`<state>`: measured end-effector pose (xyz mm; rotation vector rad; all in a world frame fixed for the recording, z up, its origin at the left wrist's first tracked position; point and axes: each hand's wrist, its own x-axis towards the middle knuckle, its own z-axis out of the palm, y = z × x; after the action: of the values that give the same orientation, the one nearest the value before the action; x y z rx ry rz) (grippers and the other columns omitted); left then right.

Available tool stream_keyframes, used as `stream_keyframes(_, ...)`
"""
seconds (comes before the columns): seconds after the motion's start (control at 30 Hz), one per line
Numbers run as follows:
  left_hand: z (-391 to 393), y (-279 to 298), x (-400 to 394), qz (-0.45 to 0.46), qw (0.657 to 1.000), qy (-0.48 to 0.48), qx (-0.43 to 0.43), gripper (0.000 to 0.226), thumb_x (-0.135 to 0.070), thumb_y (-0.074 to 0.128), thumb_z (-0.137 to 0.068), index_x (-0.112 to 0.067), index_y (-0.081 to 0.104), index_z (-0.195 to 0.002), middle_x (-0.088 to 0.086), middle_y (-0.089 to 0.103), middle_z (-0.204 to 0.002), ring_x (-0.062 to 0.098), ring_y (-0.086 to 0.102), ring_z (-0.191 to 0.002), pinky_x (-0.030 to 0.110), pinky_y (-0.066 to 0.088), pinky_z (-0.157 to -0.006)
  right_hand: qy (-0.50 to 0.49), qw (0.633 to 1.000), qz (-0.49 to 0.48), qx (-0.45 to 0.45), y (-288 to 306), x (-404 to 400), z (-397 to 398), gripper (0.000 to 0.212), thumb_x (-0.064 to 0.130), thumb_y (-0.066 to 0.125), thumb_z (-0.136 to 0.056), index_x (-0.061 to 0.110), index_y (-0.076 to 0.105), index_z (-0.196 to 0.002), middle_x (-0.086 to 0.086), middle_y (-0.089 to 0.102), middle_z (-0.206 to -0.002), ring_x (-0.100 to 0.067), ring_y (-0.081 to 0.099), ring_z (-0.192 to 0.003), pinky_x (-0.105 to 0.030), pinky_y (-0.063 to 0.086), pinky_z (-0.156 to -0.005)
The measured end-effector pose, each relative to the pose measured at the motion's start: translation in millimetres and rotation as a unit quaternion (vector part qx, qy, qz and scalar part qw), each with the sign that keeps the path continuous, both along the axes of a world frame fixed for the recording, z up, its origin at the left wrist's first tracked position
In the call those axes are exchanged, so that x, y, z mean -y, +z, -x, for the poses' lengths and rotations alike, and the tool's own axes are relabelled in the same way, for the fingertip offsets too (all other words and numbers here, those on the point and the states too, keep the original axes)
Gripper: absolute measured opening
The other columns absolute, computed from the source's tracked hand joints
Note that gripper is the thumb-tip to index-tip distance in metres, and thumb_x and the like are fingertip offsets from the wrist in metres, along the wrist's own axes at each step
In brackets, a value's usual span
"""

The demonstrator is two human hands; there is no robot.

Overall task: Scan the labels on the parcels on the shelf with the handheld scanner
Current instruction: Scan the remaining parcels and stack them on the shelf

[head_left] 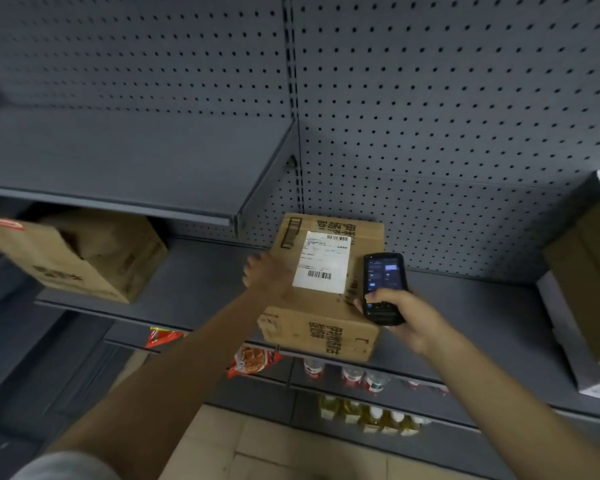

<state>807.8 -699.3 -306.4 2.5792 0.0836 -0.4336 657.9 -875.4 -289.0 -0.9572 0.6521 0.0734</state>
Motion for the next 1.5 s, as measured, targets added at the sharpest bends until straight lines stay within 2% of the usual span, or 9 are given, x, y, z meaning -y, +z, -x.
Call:
stream_keyframes(0.33, 1.3, -25.0, -5.7, 0.157, 0.981, -0.081, -0.086, 0.052, -0.032, 0.072, -0.071, -0.012, 0.061, -0.118, 0.002, 0.067, -0.110, 0.014, 0.064, -0.090, 0.025, 0.049, -0.066, -0.017, 0.994, 0.111, -0.007, -12.8, 3.6, 22.6, 0.052, -0.008, 0.068, -0.070, 0.003, 0.057, -0.120, -0.022, 0.069, -0.110, -0.032, 0.070, -0.092, -0.033, 0.057, -0.073)
stream_keyframes(0.43, 17.6, -32.9, 14.9, 0.183, 0.972, -0.112, -0.098, 0.080, -0.048, 0.072, -0.051, -0.017, 0.056, -0.123, 0.000, 0.064, -0.115, 0.014, 0.065, -0.096, 0.033, 0.058, -0.078, -0.043, 0.990, 0.135, -0.014, -14.6, 16.5, 49.5, 0.056, -0.009, 0.071, -0.066, 0.005, 0.057, -0.119, -0.022, 0.070, -0.108, -0.035, 0.070, -0.094, -0.040, 0.056, -0.079)
stream_keyframes(0.53, 52.1, -25.8, 33.2, 0.189, 0.967, -0.136, -0.100, 0.081, -0.037, 0.077, -0.068, -0.017, 0.039, -0.136, 0.001, 0.046, -0.131, 0.023, 0.050, -0.119, 0.045, 0.047, -0.101, -0.079, 0.989, 0.123, -0.015, -17.8, 28.7, 80.0, 0.065, -0.009, 0.074, -0.062, 0.006, 0.054, -0.122, -0.023, 0.069, -0.110, -0.038, 0.069, -0.095, -0.044, 0.056, -0.080)
stream_keyframes(0.7, 104.1, -33.0, 57.4, 0.201, 0.963, -0.156, -0.094, 0.086, -0.031, 0.079, -0.074, -0.016, 0.026, -0.141, 0.001, 0.035, -0.134, 0.026, 0.041, -0.128, 0.046, 0.041, -0.108, -0.105, 0.986, 0.130, -0.006, -15.2, 46.1, 124.8, 0.056, -0.013, 0.067, -0.068, 0.002, 0.054, -0.120, -0.025, 0.068, -0.107, -0.041, 0.066, -0.098, -0.034, 0.056, -0.055)
stream_keyframes(0.8, 139.2, -39.9, 62.7, 0.216, 0.958, -0.157, -0.105, 0.099, -0.033, 0.082, -0.072, -0.016, 0.019, -0.145, 0.000, 0.029, -0.140, 0.025, 0.035, -0.134, 0.042, 0.035, -0.113, -0.117, 0.984, 0.135, 0.002, -17.1, 57.3, 150.8, 0.058, -0.013, 0.069, -0.066, 0.003, 0.056, -0.120, -0.025, 0.069, -0.107, -0.039, 0.069, -0.094, -0.050, 0.055, -0.083)
stream_keyframes(0.87, 161.8, -42.9, 62.4, 0.217, 0.958, -0.162, -0.094, 0.119, -0.034, 0.086, -0.067, -0.019, 0.005, -0.152, 0.001, 0.020, -0.149, 0.026, 0.024, -0.141, 0.044, 0.026, -0.118, -0.112, 0.984, 0.138, 0.004, -20.1, 60.0, 165.9, 0.055, -0.014, 0.068, -0.066, -0.001, 0.056, -0.118, -0.027, 0.068, -0.108, -0.038, 0.069, -0.089, -0.047, 0.056, -0.081)
stream_keyframes(1.0, 191.0, -44.4, 60.9, 0.170, 0.967, -0.173, -0.082, 0.146, -0.037, 0.091, -0.059, -0.030, -0.023, -0.150, 0.007, 0.008, -0.154, 0.034, 0.011, -0.144, 0.049, 0.015, -0.118, -0.102, 0.985, 0.140, 0.004, -24.7, 59.1, 186.2, 0.066, -0.008, 0.073, -0.062, 0.004, 0.052, -0.123, -0.024, 0.067, -0.112, -0.039, 0.068, -0.095, -0.042, 0.058, -0.074)
stream_keyframes(1.23, 220.4, -52.9, 53.7, 0.148, 0.973, -0.168, -0.058, 0.149, -0.037, 0.091, -0.060, -0.030, -0.030, -0.148, 0.010, 0.007, -0.152, 0.032, 0.017, -0.143, 0.047, 0.019, -0.118, -0.134, 0.979, 0.151, 0.001, -21.0, 33.8, 208.8, 0.075, -0.002, 0.076, -0.059, 0.010, 0.049, -0.128, -0.016, 0.067, -0.116, -0.034, 0.065, -0.103, -0.044, 0.057, -0.081)
stream_keyframes(1.5, 232.2, -59.0, 49.3, 0.144, 0.973, -0.174, -0.042, 0.149, -0.040, 0.091, -0.059, -0.031, -0.028, -0.149, 0.009, 0.002, -0.156, 0.030, 0.019, -0.143, 0.045, 0.027, -0.114, -0.041, 0.999, -0.028, 0.001, 24.1, -26.1, 247.5, 0.038, -0.008, 0.057, -0.078, -0.002, 0.059, -0.116, -0.022, 0.068, -0.101, -0.022, 0.071, -0.077, -0.026, 0.058, -0.066)
